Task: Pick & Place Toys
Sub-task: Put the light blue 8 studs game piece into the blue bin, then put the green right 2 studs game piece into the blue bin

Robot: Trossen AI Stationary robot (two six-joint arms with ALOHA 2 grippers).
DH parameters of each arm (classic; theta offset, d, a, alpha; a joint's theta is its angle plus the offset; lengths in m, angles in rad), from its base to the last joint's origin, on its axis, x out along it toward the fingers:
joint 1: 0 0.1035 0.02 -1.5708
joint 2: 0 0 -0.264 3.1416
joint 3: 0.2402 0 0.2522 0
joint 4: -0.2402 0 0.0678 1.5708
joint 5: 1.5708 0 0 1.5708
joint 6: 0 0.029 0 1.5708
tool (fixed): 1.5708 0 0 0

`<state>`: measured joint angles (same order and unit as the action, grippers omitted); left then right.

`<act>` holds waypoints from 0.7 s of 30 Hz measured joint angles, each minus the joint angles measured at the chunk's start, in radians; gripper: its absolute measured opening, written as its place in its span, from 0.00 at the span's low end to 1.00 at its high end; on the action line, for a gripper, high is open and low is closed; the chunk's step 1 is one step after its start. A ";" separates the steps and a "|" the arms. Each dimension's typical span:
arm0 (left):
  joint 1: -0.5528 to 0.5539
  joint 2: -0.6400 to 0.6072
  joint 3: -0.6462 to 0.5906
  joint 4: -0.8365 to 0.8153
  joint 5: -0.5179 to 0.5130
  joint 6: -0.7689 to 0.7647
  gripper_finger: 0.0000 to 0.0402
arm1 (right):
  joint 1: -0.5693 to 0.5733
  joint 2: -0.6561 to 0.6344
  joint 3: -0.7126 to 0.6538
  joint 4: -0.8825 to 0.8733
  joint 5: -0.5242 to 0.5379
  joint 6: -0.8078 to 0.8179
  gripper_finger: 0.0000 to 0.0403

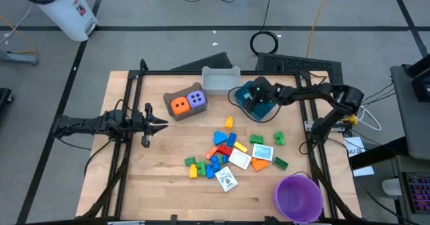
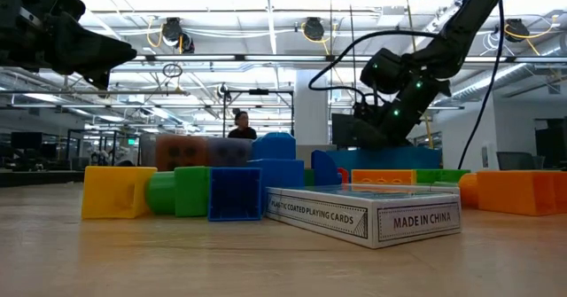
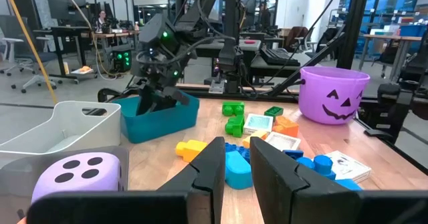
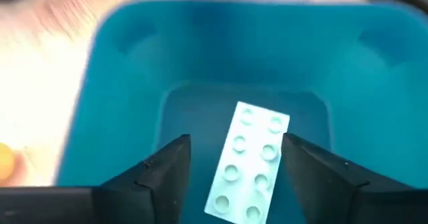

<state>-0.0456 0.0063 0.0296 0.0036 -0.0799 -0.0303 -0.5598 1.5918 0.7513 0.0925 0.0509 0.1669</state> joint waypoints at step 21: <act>0.000 0.000 0.000 0.000 0.000 0.000 0.19 | 0.209 -0.463 0.000 -0.346 0.000 0.112 0.64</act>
<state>-0.0453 0.0063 0.0296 0.0036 -0.0797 -0.0303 -0.3511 1.1290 0.7517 -0.2530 0.0509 0.2792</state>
